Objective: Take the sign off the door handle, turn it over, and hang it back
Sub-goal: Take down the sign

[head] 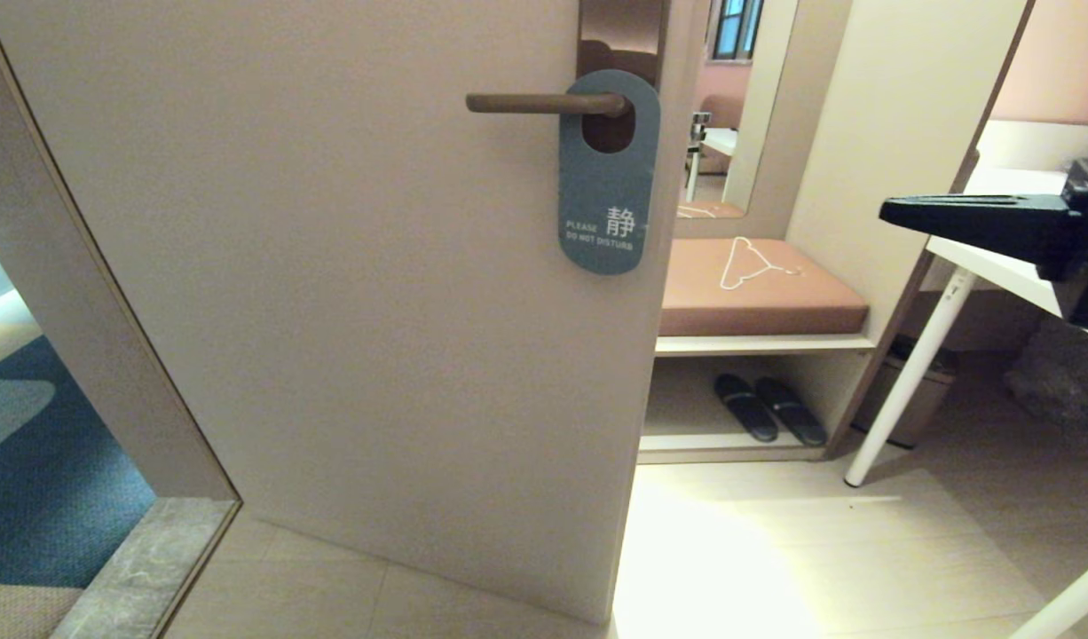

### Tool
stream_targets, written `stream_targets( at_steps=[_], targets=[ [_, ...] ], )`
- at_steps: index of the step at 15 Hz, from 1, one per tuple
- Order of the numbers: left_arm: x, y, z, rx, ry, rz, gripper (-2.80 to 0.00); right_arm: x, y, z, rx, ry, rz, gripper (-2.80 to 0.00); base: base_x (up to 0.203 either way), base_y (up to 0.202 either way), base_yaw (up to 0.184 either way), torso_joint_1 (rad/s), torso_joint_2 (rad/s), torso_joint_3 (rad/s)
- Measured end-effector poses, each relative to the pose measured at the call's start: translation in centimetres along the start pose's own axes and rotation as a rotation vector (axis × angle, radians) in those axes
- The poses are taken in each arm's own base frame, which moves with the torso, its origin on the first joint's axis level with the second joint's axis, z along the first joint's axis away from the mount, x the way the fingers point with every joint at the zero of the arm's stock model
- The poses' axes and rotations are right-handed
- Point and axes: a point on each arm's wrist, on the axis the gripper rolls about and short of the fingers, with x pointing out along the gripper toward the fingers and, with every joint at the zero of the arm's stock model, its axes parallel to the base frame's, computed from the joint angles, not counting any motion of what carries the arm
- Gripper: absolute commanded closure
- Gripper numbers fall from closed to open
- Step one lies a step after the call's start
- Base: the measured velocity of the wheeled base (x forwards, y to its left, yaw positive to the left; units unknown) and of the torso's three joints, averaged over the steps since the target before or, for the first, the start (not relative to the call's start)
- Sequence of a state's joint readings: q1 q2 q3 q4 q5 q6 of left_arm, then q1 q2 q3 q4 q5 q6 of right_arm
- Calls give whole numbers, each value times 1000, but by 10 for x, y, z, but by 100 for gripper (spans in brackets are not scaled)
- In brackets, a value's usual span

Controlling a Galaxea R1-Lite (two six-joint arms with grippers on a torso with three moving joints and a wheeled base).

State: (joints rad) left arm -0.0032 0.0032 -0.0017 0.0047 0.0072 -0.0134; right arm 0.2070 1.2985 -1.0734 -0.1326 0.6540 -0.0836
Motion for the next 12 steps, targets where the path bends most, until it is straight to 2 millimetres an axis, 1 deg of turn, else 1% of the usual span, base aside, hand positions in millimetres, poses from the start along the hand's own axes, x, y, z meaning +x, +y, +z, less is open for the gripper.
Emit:
stream_targets(
  at_steps=[2,5,6,9,12],
  targets=[
    [0,0,0,1,0,0,0,23,-10,9,-8,-3,11,0,0,0,0,0,0,0],
    [0,0,0,0,0,0,0,56,-19,6,-15,21,27,0,0,0,0,0,0,0],
    [0,0,0,0,0,0,0,65,-20,3,-13,33,30,-280,0,0,0,0,0,0],
    [0,0,0,1,0,0,0,86,-21,-9,-1,69,63,-280,0,0,0,0,0,0],
    [0,0,0,0,0,0,0,97,-24,-18,18,96,73,-280,0,0,0,0,0,0]
  ],
)
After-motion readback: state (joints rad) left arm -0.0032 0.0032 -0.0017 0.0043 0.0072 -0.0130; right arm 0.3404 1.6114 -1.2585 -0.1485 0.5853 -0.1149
